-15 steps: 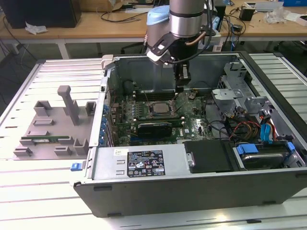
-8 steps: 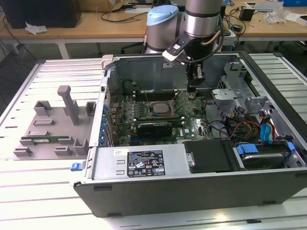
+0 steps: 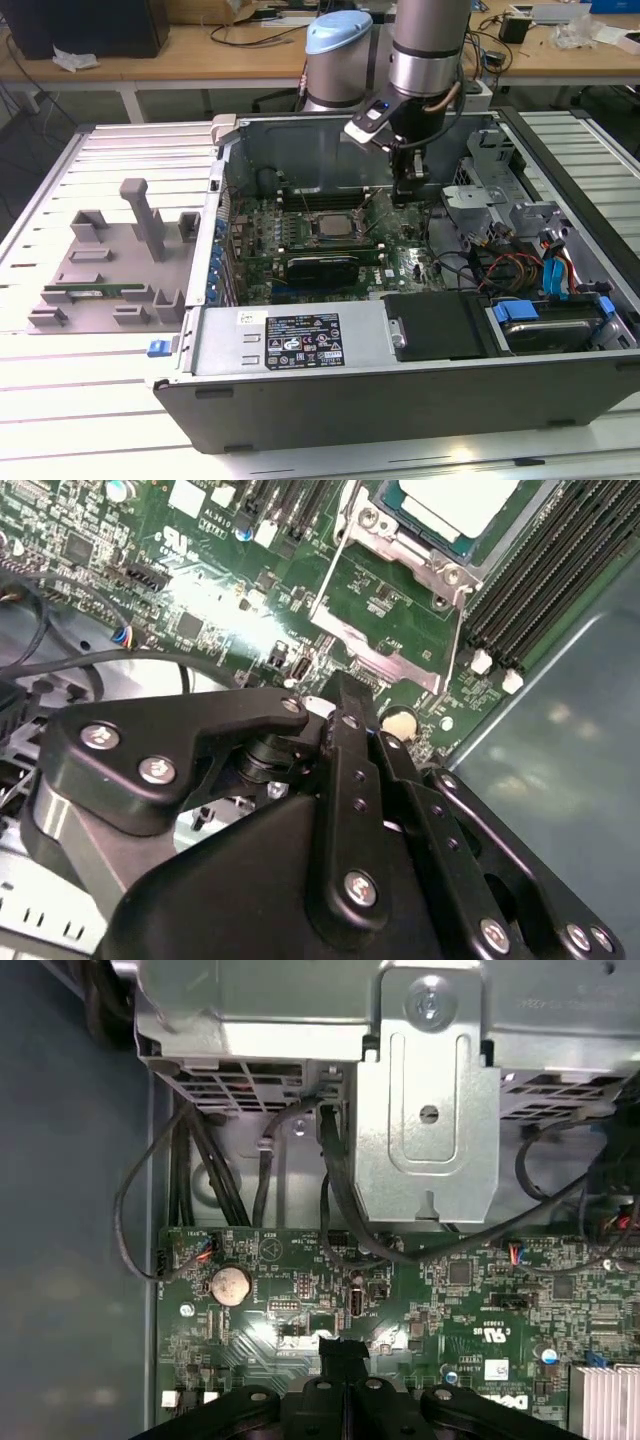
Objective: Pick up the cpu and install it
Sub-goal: 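Close the cpu cover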
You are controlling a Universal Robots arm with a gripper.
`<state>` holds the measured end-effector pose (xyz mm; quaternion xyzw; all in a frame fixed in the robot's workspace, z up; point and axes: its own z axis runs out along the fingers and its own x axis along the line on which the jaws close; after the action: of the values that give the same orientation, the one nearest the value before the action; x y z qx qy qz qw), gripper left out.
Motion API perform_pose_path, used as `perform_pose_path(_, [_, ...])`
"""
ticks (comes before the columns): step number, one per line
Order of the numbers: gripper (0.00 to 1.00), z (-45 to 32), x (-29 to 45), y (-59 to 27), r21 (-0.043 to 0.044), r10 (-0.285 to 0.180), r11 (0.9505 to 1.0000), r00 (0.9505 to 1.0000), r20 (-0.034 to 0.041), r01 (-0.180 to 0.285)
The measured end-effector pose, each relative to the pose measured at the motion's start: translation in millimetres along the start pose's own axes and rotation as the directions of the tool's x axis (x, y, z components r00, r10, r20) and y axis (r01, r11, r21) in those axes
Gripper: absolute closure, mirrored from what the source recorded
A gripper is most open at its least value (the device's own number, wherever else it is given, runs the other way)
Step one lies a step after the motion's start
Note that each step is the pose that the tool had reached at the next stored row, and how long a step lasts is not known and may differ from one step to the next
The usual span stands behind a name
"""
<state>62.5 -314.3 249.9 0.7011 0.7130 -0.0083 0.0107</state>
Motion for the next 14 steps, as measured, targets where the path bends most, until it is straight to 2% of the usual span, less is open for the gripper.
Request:
perform_pose_path(8, [0.89, 0.6, 0.0, -1.1, 0.0002, 0.000, 1.0000, 1.0000, -0.0002, 0.000])
perform_pose_path(10, [0.89, 0.6, 0.1, -3.8, 0.0002, 0.000, 1.0000, 1.0000, -0.0002, 0.000])
perform_pose_path(14, [0.89, 0.5, 0.3, -14.5, 0.0002, 0.000, 1.0000, 1.0000, -0.0002, 0.000])
